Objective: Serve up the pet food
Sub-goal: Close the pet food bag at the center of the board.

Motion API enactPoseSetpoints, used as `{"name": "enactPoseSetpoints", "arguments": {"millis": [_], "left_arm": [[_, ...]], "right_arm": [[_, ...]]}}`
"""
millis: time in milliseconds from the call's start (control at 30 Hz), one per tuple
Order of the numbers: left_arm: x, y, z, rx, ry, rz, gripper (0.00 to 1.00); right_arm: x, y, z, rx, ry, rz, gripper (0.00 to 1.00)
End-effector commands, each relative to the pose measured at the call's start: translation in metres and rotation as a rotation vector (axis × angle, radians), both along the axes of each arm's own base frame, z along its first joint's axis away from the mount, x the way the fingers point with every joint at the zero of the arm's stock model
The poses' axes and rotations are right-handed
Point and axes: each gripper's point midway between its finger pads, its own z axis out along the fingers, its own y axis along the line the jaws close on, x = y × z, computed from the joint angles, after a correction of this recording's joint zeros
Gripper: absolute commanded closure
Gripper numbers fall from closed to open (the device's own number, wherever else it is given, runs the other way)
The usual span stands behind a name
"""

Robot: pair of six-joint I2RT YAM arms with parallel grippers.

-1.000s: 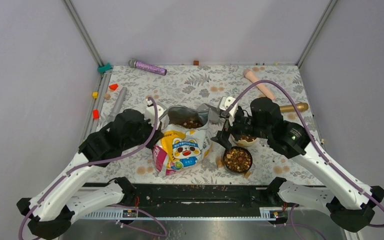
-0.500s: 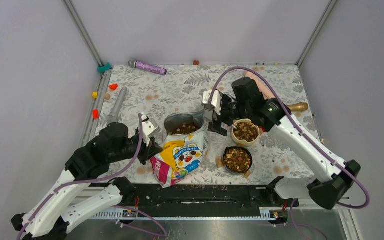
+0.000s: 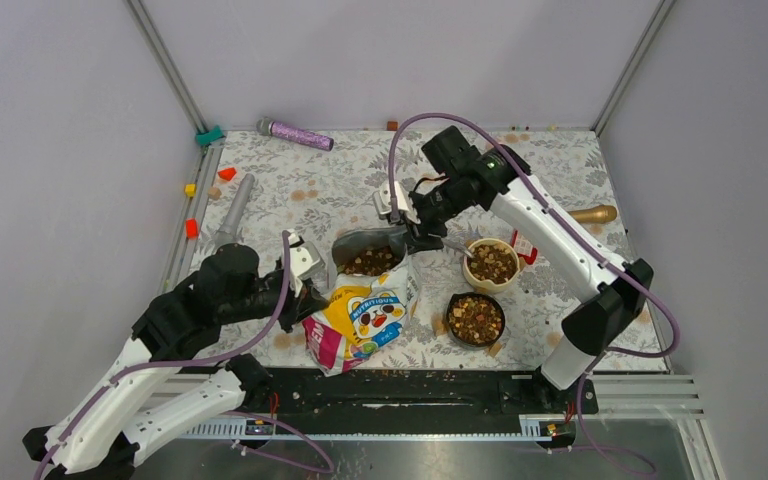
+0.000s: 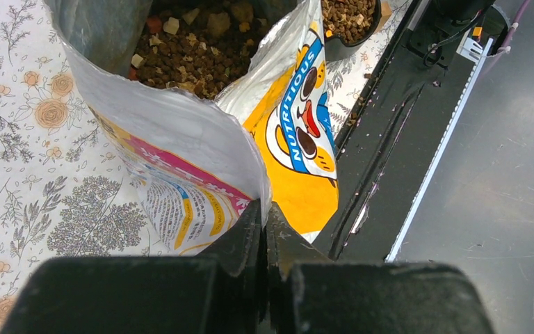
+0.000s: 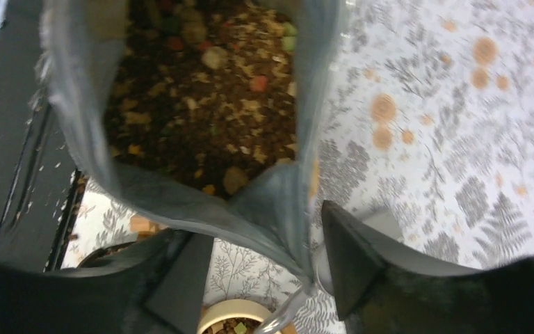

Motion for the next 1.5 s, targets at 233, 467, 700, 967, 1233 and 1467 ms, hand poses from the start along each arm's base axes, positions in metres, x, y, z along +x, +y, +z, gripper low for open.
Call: {"name": "enactPoseSetpoints", "arguments": {"millis": [233, 467, 700, 967, 1233, 1467], "left_arm": [[-0.005, -0.011, 0.030, -0.110, -0.043, -0.048, 1.00], [0.021, 0.024, 0.041, -0.119, -0.151, 0.204, 1.00], [0.037, 0.047, 0.046, -0.136, -0.186, 0.374, 1.00], [0.083, 0.119, 0.054, -0.084, -0.277, 0.895, 1.00], [0.083, 0.108, 0.061, -0.163, -0.289, 0.844, 1.00], [0.086, 0.082, 0.052, -0.143, -0.243, 0.721, 1.00]], "right_arm": [[-0.041, 0.004, 0.010, 0.119, 0.111, 0.035, 1.00], [-0.038, -0.053, -0.004, -0.025, -0.154, -0.028, 1.00], [-0.019, -0.109, -0.013, -0.159, -0.259, -0.168, 1.00], [-0.048, -0.134, -0.014, -0.182, -0.251, -0.074, 1.00], [-0.028, -0.101, 0.009, 0.004, -0.225, -0.212, 1.00], [-0.028, -0.089, -0.004, 0.026, -0.262, -0.158, 1.00]]}}
